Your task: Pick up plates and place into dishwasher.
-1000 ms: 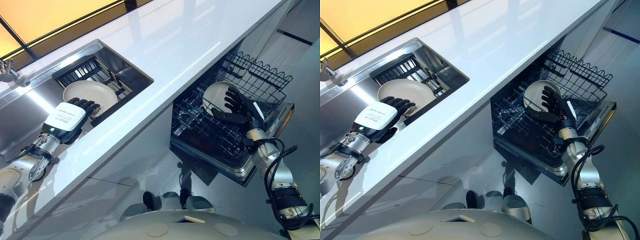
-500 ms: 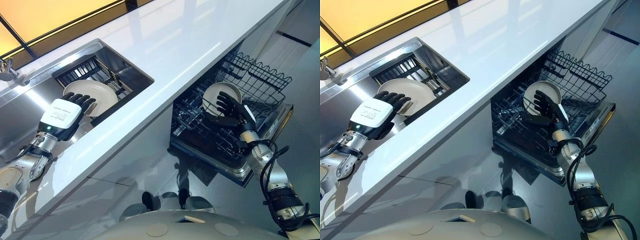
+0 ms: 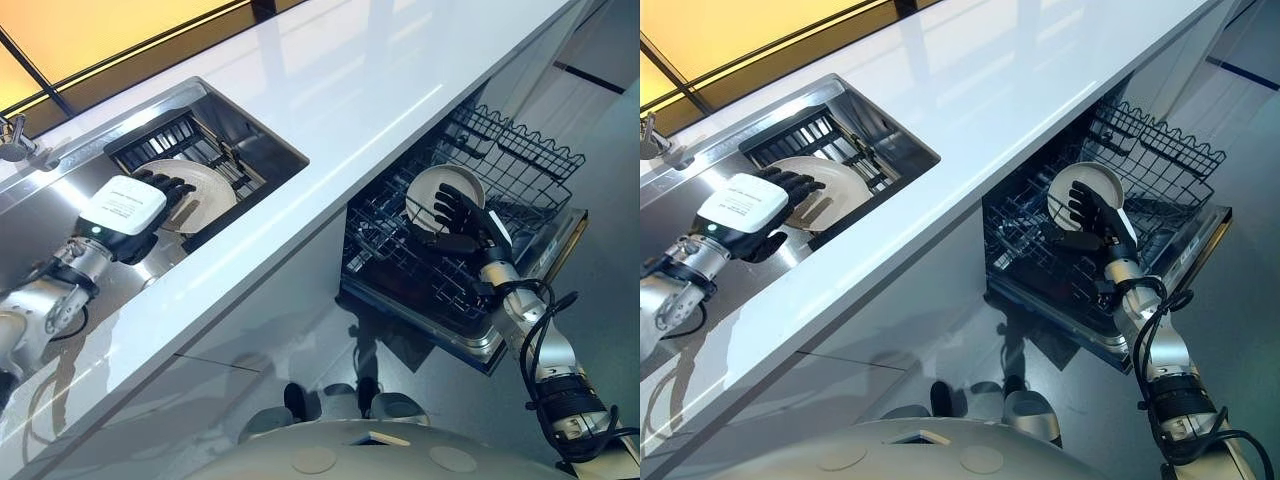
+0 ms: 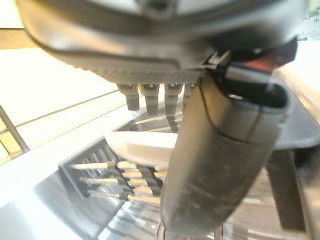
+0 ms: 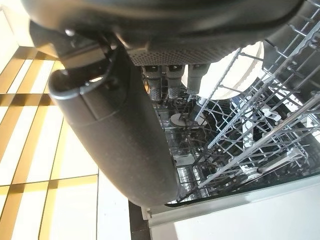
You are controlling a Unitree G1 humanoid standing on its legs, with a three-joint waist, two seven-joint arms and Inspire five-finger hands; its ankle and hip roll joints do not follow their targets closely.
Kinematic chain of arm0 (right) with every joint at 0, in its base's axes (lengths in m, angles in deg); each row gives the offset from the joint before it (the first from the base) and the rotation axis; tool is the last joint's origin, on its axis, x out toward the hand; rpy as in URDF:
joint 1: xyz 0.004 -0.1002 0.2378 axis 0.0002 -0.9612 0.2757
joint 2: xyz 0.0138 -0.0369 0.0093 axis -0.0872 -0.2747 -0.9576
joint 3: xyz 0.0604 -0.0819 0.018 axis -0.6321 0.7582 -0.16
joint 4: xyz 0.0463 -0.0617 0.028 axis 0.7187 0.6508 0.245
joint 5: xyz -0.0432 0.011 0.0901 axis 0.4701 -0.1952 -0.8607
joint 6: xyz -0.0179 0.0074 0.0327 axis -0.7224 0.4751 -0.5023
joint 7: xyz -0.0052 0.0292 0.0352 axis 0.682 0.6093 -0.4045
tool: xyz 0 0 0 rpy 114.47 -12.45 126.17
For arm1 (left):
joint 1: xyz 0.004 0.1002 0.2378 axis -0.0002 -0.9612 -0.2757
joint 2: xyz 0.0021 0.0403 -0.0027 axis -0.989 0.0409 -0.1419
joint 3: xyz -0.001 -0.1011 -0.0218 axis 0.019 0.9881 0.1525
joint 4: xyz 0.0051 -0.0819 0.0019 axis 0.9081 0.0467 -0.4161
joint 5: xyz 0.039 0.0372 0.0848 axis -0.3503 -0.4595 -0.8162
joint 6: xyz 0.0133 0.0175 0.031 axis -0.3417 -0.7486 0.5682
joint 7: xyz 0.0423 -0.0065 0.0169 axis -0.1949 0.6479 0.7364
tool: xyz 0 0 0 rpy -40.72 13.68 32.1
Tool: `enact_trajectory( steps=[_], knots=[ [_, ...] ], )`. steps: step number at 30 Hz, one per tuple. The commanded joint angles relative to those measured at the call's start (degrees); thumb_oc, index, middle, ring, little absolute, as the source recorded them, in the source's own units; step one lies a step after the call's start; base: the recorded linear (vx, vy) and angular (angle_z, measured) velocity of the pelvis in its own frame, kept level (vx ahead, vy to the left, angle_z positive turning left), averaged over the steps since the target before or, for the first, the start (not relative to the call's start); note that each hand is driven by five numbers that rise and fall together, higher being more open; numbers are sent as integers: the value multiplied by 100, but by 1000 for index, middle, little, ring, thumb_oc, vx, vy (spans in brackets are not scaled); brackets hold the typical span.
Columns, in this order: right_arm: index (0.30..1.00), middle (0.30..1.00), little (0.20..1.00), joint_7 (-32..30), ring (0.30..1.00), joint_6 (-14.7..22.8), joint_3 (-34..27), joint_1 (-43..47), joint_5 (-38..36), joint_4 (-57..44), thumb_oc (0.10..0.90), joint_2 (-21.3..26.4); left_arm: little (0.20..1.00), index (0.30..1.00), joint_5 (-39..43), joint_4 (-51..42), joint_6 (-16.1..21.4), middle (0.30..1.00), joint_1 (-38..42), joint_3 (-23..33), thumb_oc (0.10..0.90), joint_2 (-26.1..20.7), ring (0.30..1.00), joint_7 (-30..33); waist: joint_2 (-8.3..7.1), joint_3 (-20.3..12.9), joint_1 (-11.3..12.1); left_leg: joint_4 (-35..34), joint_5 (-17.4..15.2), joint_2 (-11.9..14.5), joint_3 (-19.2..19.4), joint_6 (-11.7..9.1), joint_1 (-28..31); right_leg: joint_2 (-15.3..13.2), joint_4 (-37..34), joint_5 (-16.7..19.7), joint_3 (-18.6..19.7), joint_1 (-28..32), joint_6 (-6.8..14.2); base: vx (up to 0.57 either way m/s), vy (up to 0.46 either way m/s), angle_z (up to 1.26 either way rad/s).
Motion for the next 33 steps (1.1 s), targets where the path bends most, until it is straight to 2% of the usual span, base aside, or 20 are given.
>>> enact_trajectory(
  steps=[1, 6, 12, 18, 21, 26, 33],
  knots=[
    [900, 900, 900, -29, 900, 384, -331, 500, -30, -632, 800, 145, 900, 900, 682, -183, -183, 900, 679, 836, 800, -611, 900, -295, 194, -297, -60, 89, -446, -284, -170, -27, -118, 134, 603, -425, -131, -263, 513, 0, 0, 0],
    [900, 900, 900, -2, 900, 406, -358, 445, -10, -654, 800, 111, 900, 900, 924, -199, -103, 900, 668, 1029, 800, -783, 900, -597, 244, -324, -73, 88, -441, -266, -166, -35, -117, 130, 612, -434, -133, -265, 525, 0, 0, 0],
    [900, 900, 900, 56, 900, 401, -411, 389, 47, -641, 800, 62, 900, 900, 1088, -164, -78, 900, 535, 1140, 800, -717, 900, -1050, 282, -337, -72, 86, -443, -262, -203, -30, -107, 138, 632, -464, -149, -256, 525, 0, 0, 0],
    [900, 900, 900, 38, 900, 390, -413, 390, 65, -633, 800, 53, 900, 900, 1104, -158, -10, 900, 411, 1205, 800, -665, 900, -1082, 282, -328, -48, 87, -447, -262, -216, -24, -106, 138, 631, -471, -165, -245, 529, 0, 0, 0],
    [900, 900, 900, 37, 900, 440, -403, 353, 118, -602, 800, -14, 900, 900, 1031, -148, -75, 900, 313, 1236, 800, -571, 900, -752, 267, -323, -32, 89, -446, -266, -230, -17, -119, 143, 639, -477, -165, -251, 527, 0, 0, 0],
    [900, 900, 900, 107, 900, 461, -451, 283, 150, -594, 800, -43, 900, 900, 739, -49, 54, 900, 152, 1314, 800, -345, 900, -288, 232, -318, -20, 95, -442, -270, -239, -12, -130, 151, 643, -480, -171, -253, 514, 0, 0, 0],
    [900, 900, 900, 80, 900, 477, -385, 345, 117, -549, 800, -39, 900, 900, 343, 171, 75, 900, 189, 1014, 800, -96, 900, 186, 182, -296, -15, 99, -443, -276, -236, 0, -137, 161, 667, -488, -195, -264, 501, 0, 0, 0]
  ],
)
